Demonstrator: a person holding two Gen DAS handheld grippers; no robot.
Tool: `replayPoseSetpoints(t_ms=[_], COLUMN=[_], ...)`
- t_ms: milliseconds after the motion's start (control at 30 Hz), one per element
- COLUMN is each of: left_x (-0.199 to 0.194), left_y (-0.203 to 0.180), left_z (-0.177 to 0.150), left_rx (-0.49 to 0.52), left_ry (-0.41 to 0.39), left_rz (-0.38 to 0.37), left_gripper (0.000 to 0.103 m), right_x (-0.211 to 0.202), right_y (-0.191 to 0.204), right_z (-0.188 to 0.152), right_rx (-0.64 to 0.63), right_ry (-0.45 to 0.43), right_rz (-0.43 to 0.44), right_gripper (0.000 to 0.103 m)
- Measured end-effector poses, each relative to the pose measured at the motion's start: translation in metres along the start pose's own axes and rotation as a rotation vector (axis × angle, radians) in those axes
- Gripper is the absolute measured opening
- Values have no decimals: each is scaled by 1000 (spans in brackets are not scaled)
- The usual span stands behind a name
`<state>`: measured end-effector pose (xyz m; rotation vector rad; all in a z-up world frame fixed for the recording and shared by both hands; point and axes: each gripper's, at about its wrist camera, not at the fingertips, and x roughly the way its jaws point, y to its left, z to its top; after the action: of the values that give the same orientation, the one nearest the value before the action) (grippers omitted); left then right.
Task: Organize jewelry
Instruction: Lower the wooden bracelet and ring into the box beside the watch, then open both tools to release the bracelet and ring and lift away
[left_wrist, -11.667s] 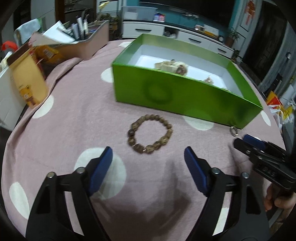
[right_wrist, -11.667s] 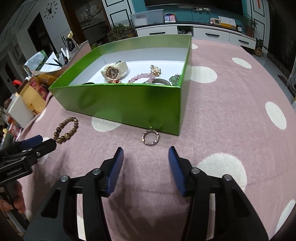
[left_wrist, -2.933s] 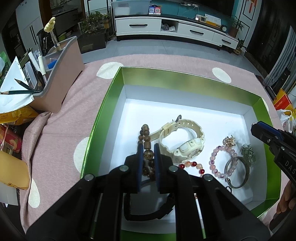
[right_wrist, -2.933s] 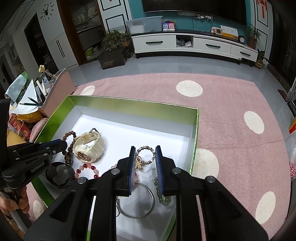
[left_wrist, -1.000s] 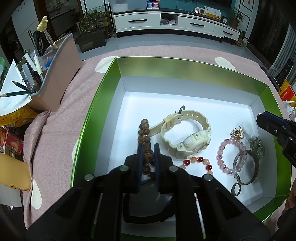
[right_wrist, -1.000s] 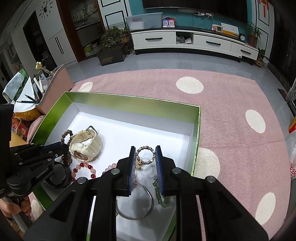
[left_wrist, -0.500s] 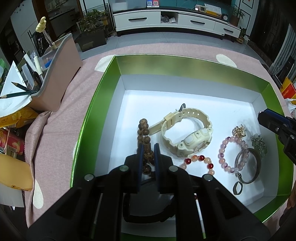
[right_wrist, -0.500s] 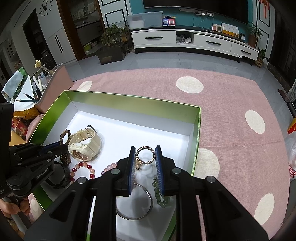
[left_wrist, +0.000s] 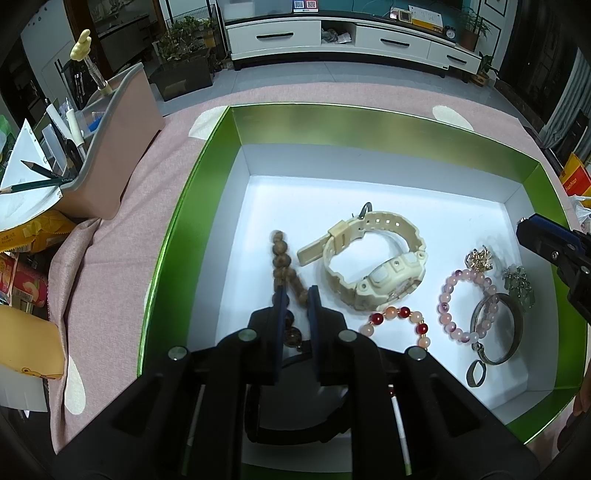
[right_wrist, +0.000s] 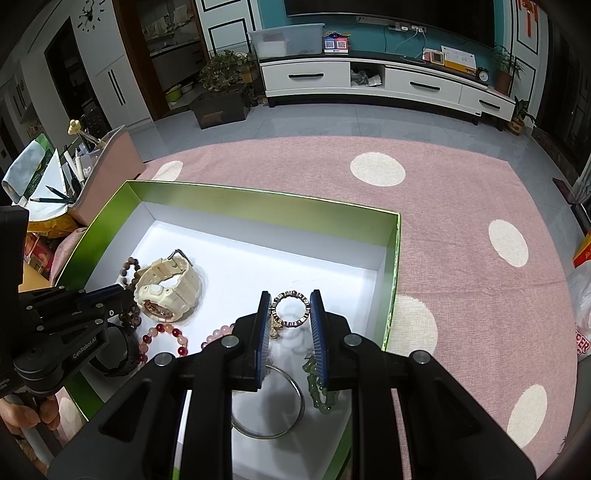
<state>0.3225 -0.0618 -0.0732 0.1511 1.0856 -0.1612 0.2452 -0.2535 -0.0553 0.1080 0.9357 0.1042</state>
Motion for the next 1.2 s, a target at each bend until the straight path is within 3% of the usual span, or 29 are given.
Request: replayPoseSetpoints(t_ms=[1200], left_x=[-4], left_y=[0], left_z=[-4], left_rx=[6], left_ry=[-6], left_rz=[-3], left_gripper=[40], right_x=[-9], right_y=[-4], right_z=[4], right_rx=[23], right_ry=[-15], right_rz=[9], right_gripper=[23])
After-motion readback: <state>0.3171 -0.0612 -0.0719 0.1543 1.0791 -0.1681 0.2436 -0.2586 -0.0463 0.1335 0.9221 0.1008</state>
